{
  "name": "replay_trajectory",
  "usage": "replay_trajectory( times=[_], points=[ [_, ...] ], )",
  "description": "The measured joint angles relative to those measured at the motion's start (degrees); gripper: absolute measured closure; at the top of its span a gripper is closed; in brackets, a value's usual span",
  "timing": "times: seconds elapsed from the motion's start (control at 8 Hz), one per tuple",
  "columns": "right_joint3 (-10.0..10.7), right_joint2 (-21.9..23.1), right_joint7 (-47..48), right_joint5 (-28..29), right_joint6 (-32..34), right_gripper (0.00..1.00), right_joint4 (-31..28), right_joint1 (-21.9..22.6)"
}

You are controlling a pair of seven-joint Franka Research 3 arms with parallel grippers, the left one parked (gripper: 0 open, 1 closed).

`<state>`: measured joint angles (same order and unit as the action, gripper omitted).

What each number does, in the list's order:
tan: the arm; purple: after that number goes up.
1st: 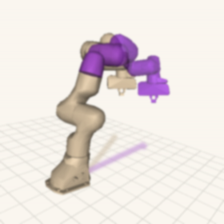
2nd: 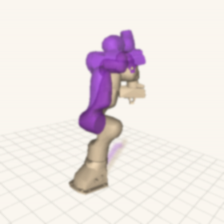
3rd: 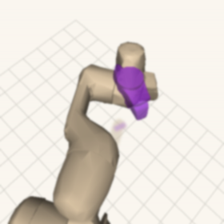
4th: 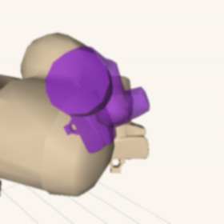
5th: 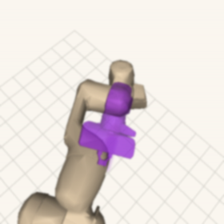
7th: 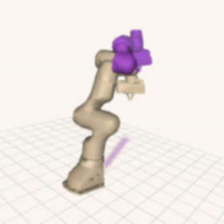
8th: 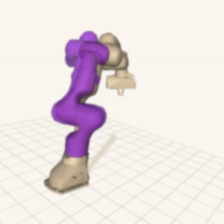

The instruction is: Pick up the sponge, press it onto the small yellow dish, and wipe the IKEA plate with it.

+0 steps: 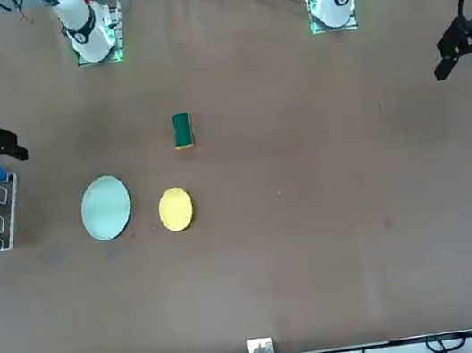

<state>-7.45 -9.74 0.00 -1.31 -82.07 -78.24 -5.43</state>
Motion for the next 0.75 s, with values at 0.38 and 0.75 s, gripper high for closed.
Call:
replay_trajectory(
  times=[0.38,0.75],
  points=[
    [0.0,-0.03,0.01,0.0,0.04,0.0,0.0,0.08],
    [0.0,-0.16,-0.01,0.01,0.18,0.0,-0.02,0.31]
  ],
)
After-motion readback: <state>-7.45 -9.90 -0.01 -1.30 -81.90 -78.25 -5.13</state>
